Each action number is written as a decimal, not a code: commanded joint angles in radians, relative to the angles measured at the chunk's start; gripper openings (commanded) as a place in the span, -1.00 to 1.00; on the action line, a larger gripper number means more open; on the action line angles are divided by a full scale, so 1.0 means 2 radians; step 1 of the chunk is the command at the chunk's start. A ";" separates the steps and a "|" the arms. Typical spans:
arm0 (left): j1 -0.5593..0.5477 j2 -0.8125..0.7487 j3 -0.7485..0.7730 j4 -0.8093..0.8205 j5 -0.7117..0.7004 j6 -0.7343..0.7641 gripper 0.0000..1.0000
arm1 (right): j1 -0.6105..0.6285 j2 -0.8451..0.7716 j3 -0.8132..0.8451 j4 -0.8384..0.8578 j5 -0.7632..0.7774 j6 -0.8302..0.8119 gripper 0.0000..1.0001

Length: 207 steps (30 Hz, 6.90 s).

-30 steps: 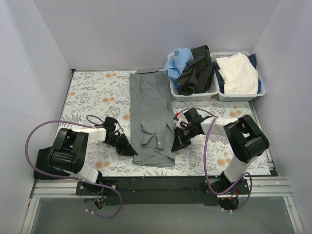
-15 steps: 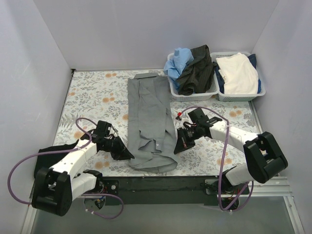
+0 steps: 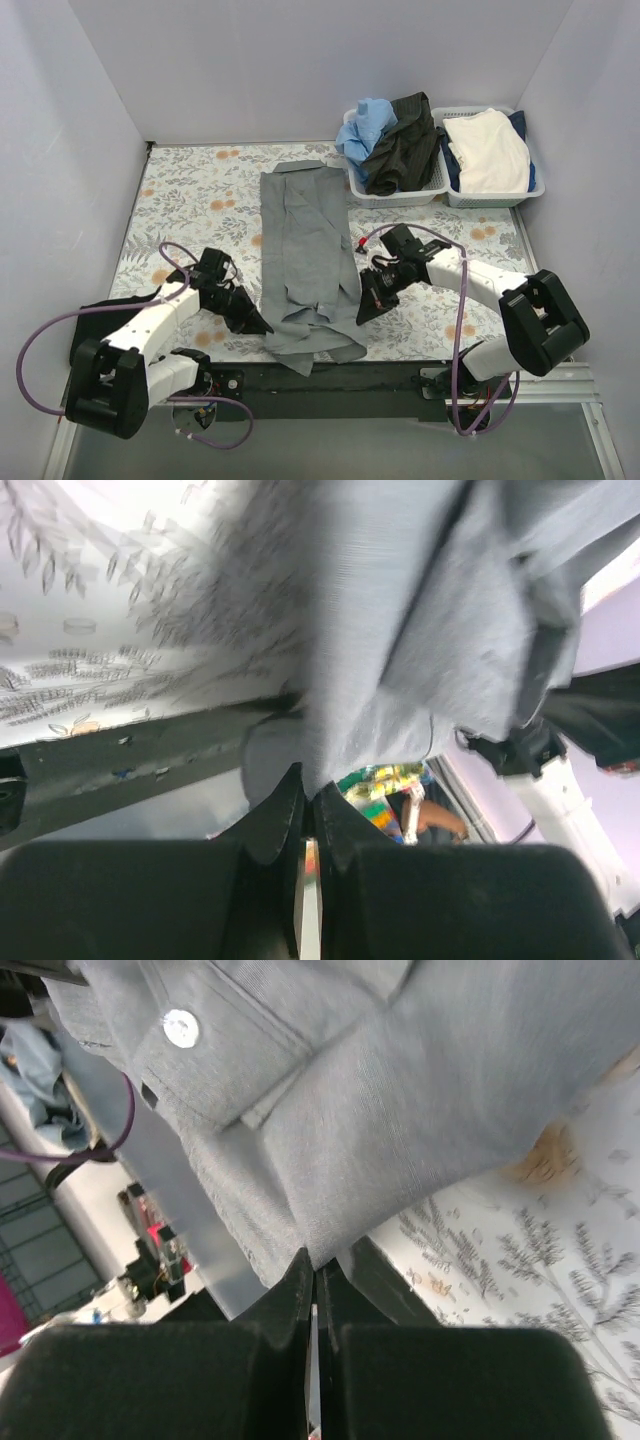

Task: Fold and stack the long sleeve shirts
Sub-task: Fold the shirt

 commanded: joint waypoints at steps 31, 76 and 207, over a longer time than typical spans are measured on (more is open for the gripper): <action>0.018 0.400 0.471 0.140 -0.314 0.003 -0.22 | -0.080 0.280 0.414 0.073 0.191 0.062 -0.30; -0.003 0.105 0.236 0.079 -0.322 0.117 0.12 | 0.109 0.301 0.434 0.120 0.318 -0.065 -0.90; 0.196 0.210 0.162 0.252 -0.192 0.124 0.60 | 0.069 0.421 0.589 0.011 0.262 -0.011 0.25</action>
